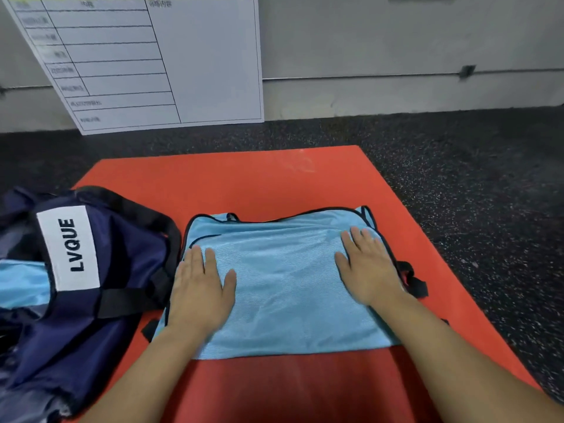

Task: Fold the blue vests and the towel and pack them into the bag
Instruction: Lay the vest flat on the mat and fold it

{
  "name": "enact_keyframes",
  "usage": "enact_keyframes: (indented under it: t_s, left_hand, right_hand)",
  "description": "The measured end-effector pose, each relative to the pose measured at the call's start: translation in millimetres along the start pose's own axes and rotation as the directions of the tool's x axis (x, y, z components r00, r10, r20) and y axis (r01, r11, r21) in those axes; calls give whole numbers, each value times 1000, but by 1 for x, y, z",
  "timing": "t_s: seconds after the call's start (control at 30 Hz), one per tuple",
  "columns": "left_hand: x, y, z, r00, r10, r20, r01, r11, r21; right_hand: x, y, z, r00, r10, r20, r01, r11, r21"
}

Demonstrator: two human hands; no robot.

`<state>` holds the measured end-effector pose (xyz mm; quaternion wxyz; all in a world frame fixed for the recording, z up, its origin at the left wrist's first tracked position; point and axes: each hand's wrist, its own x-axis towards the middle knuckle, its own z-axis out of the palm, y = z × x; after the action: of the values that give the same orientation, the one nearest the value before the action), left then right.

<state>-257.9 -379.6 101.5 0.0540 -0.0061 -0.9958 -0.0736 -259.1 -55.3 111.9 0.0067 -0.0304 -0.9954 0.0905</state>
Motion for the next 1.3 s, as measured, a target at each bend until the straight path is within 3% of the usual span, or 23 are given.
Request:
enact_keyframes:
  t_s: [0.33,0.6,0.77,1.03,1.3]
  left_hand:
    - [73,1,-6,994,-5,106,2,1000,29]
    - [135,33,-11,970,46,240,-50,999,10]
    - [160,55,4,961,147,236,-142,989,-39]
    - [121,36,4,988,75,138,-75,997,-3]
    - [40,8,-17,969,245,23,-246,968,47]
  right_hand:
    - [16,13,-25,996,-81,-34,82,996,38]
    - [26,-3,-31,972,-219,-86,229,964,137]
    - [35,18,-25,989,-120,-87,131,983,131]
    - [55,55,-20,997,70,16,-72,984,165]
    - [47,64,-29,998,61,30,-63,996,69]
